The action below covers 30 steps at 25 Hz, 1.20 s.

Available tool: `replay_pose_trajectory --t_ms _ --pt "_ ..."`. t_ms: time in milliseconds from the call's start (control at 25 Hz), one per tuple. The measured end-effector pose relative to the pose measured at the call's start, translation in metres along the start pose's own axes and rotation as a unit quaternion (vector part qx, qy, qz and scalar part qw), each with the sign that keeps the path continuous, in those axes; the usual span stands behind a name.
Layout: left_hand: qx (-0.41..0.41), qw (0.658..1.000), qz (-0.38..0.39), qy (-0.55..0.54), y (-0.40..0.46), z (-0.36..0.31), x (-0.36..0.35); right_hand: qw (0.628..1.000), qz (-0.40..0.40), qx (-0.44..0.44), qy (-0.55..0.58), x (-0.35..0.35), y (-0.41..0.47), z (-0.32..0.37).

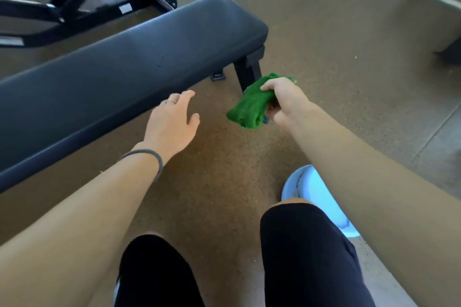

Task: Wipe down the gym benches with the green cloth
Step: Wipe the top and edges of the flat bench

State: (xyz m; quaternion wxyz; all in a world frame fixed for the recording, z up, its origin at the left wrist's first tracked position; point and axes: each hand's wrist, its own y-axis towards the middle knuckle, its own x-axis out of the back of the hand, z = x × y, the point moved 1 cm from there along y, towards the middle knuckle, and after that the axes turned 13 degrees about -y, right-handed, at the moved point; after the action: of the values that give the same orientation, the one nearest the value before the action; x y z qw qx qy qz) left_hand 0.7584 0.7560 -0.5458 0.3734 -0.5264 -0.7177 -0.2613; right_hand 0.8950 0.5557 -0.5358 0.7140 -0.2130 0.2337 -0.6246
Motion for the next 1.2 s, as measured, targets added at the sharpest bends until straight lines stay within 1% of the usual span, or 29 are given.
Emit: replay_pose_trajectory --t_ms 120,200,240,280,320,360,400,440,480,520,560,600,640,680,800,960,1080,1200 --pt "0.006 0.999 -0.017 0.04 0.028 0.011 0.029 0.999 -0.012 0.003 0.034 -0.034 -0.002 0.03" --pt "0.035 0.997 -0.02 0.063 0.052 0.018 0.038 0.996 -0.055 0.053 0.039 -0.052 0.006 0.048" --pt "0.049 0.996 -0.021 0.072 0.066 0.023 0.039 0.991 -0.087 0.104 0.018 -0.061 0.014 0.056" --pt "0.063 0.995 -0.019 0.08 0.079 0.027 0.037 0.975 -0.128 0.179 -0.032 -0.069 0.021 0.062" --pt "0.075 0.993 -0.015 0.087 0.09 0.032 0.034 0.947 -0.154 0.266 -0.097 -0.078 0.029 0.067" --pt "0.088 0.992 -0.009 0.09 0.1 0.036 0.031 0.908 -0.157 0.35 -0.165 -0.088 0.034 0.071" --pt "0.1 0.991 -0.002 0.088 0.108 0.042 0.028 0.864 -0.133 0.422 -0.24 -0.098 0.039 0.071" --pt "0.113 0.99 0.002 0.086 0.114 0.048 0.024 0.821 -0.082 0.468 -0.316 -0.11 0.049 0.071" --pt "0.117 0.989 -0.007 0.092 0.118 0.054 0.019 0.772 -0.024 0.49 -0.405 -0.12 0.063 0.068" --pt "0.108 0.988 -0.031 0.11 0.119 0.06 0.015 0.695 0.034 0.495 -0.521 -0.13 0.079 0.063" --pt "0.095 0.985 -0.058 0.135 0.121 0.064 0.012 0.592 0.07 0.487 -0.639 -0.14 0.096 0.058" --pt "0.083 0.981 -0.081 0.158 0.123 0.066 0.01 0.5 0.079 0.48 -0.716 -0.147 0.11 0.055" --pt "0.074 0.977 -0.1 0.174 0.126 0.068 0.009 0.442 0.089 0.486 -0.749 -0.153 0.124 0.054" --pt "0.07 0.974 -0.114 0.184 0.126 0.069 0.008 0.416 0.103 0.498 -0.754 -0.157 0.135 0.053" --pt "0.071 0.966 -0.137 0.208 0.126 0.069 0.006 0.403 0.127 0.54 -0.728 -0.163 0.152 0.053" --pt "0.09 0.965 -0.127 0.212 0.126 0.067 0.007 0.397 0.143 0.529 -0.737 -0.186 0.169 0.063" --pt "0.096 0.965 -0.123 0.213 0.125 0.067 0.008 0.408 0.151 0.522 -0.734 -0.22 0.187 0.072" --pt "0.095 0.964 -0.126 0.212 0.127 0.07 0.007 0.427 0.139 0.508 -0.735 -0.253 0.202 0.077"
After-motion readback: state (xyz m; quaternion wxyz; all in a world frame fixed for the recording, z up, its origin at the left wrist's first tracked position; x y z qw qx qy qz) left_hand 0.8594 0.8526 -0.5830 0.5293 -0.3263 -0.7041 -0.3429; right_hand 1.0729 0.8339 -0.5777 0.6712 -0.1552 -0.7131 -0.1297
